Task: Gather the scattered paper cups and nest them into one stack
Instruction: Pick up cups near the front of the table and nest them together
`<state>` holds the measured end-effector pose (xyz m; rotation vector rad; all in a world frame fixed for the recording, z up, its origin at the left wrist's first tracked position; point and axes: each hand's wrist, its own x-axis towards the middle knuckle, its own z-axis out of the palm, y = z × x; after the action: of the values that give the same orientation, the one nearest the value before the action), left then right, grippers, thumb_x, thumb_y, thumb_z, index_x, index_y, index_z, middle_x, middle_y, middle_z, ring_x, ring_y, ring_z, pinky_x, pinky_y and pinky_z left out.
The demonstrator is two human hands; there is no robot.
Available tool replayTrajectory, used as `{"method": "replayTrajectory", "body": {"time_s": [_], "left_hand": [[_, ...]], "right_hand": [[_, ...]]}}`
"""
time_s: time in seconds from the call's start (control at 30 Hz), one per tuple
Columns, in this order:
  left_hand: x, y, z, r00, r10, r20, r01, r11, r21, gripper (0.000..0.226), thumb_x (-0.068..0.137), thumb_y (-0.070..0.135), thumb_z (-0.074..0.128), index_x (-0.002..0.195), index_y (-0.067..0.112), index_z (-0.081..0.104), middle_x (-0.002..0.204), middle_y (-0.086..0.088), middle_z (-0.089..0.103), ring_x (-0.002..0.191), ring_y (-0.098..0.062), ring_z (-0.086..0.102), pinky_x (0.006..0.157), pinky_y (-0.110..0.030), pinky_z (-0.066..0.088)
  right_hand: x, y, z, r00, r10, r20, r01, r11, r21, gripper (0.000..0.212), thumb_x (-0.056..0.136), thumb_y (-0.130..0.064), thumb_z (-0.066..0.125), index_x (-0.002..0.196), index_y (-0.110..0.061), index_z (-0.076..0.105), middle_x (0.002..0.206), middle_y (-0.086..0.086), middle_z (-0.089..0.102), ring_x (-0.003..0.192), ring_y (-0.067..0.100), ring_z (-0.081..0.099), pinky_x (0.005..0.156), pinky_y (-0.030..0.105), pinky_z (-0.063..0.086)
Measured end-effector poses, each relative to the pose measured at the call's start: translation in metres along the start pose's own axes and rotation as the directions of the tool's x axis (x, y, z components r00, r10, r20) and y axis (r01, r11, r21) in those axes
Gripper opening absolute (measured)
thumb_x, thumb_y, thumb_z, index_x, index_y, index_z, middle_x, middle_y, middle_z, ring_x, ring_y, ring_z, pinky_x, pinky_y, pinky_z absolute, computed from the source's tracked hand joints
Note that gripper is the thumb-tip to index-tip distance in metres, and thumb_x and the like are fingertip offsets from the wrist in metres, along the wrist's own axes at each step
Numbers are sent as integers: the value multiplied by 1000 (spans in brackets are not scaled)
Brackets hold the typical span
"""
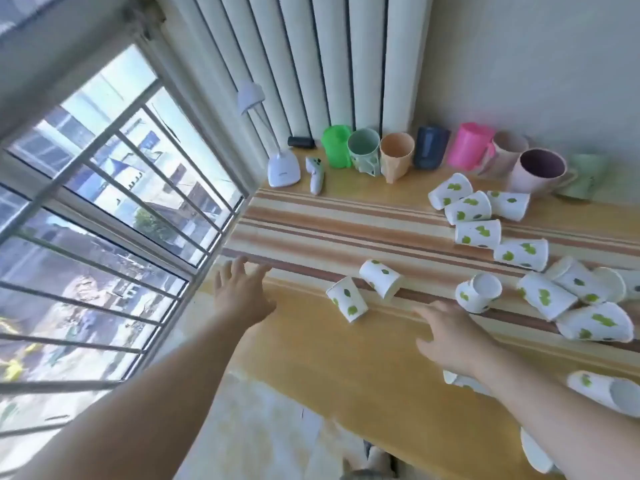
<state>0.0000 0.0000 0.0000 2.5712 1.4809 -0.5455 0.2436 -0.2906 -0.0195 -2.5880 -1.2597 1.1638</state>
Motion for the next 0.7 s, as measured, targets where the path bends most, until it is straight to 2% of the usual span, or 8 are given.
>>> {"method": "replayTrajectory", "body": {"time_s": [0.1, 0.17, 0.23, 0.33, 0.43, 0.5, 0.6, 0.7], "left_hand": [[21, -25, 11, 989, -103, 105, 107, 994, -37, 90, 86, 35, 76, 163, 46, 31, 177, -15, 11, 163, -48, 12, 132, -61, 19], [29, -35, 21, 974, -111, 200, 136, 984, -112, 93, 87, 21, 77, 164, 45, 31, 176, -15, 13, 155, -49, 30, 121, -60, 42], [32, -39, 30, 974, -82, 209, 119, 978, -172, 86, 90, 11, 70, 162, 44, 37, 168, -13, 29, 132, -44, 57, 97, -53, 61], [19, -16, 20, 986, -21, 164, 49, 984, -169, 71, 91, 41, 71, 156, 49, 43, 149, -8, 47, 111, -34, 67, 82, -41, 61], [-10, 35, 0, 982, 142, 127, -114, 973, -200, 79, 83, 60, 68, 156, 55, 40, 137, -3, 48, 113, -30, 67, 88, -42, 60], [-37, 75, -5, 935, 337, 110, -307, 924, -227, 79, 83, 65, 67, 157, 57, 39, 128, 2, 45, 108, -23, 64, 88, -41, 61], [-76, 135, 11, 808, 578, 113, -525, 794, -305, 76, 86, 61, 70, 157, 55, 42, 124, 4, 43, 114, -17, 56, 85, -34, 55], [-108, 191, 37, 673, 732, 106, -670, 664, -331, 87, 82, 57, 73, 161, 50, 37, 129, 0, 49, 117, -24, 57, 95, -43, 58]], "right_hand": [[21, -30, 5, 999, -30, 39, 30, 1000, 2, 69, 102, -38, 57, 166, -35, 33, 169, -1, 35, 158, 29, 26, 124, 49, 37], [28, -43, 8, 997, -32, 66, 33, 999, -7, 68, 102, -38, 57, 166, -35, 34, 169, -2, 35, 157, 28, 27, 122, 49, 39], [36, -49, 13, 997, -34, 69, 35, 999, -15, 68, 101, -36, 56, 165, -35, 35, 170, -3, 35, 158, 27, 26, 122, 48, 40], [40, -52, 16, 996, -35, 80, 37, 999, -13, 68, 102, -35, 57, 166, -35, 35, 171, -2, 34, 160, 28, 25, 122, 49, 40], [39, -47, 16, 997, -47, 65, 46, 999, 15, 66, 101, -36, 58, 164, -36, 37, 170, -1, 35, 159, 28, 26, 122, 49, 40], [34, -34, 13, 999, -31, 39, 28, 998, 55, 64, 102, -35, 58, 163, -36, 40, 165, -1, 40, 155, 28, 31, 119, 47, 42], [13, 4, 7, 999, 25, -27, -21, 991, 135, 60, 101, -27, 62, 159, -32, 46, 159, 0, 47, 150, 26, 40, 118, 45, 43], [-21, 63, 2, 984, 139, -115, -111, 968, 224, 57, 100, -25, 65, 155, -32, 51, 159, -1, 50, 148, 25, 44, 116, 47, 46]]}}
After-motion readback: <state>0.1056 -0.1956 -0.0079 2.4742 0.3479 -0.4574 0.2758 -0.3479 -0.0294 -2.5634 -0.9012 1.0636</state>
